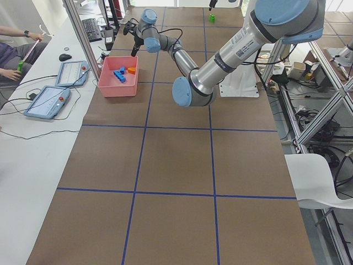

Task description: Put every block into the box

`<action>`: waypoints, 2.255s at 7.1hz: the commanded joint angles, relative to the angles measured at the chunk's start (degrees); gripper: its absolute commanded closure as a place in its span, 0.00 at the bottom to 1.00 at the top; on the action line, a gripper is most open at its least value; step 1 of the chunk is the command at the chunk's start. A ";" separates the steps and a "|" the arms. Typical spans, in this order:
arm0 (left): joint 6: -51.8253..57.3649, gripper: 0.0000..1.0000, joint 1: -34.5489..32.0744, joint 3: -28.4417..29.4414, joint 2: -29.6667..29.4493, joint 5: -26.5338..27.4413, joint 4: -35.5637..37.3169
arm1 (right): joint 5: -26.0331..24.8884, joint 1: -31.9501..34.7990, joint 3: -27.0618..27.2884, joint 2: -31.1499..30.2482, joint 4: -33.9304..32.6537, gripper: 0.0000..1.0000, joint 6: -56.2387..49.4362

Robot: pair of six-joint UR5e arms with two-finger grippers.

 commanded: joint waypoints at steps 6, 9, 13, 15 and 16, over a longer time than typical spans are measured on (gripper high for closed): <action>6.66 0.00 -0.17 -3.39 -0.80 0.05 5.04 | 0.35 -7.47 -8.21 4.46 -0.02 0.00 3.28; 6.92 0.00 -0.17 -3.48 -1.42 0.14 5.75 | 0.79 -7.56 -8.39 4.55 0.33 0.00 6.88; 6.92 0.00 -0.17 -3.65 -2.55 0.14 6.53 | 2.38 -7.91 -8.39 5.78 0.86 0.05 12.87; 8.67 0.00 -0.34 -3.48 -3.26 0.05 6.71 | 2.38 -9.13 -8.39 5.78 0.86 0.41 12.78; 8.86 0.00 -0.43 -3.56 -3.70 0.05 8.71 | 2.46 -10.36 -8.39 5.78 0.94 0.53 12.78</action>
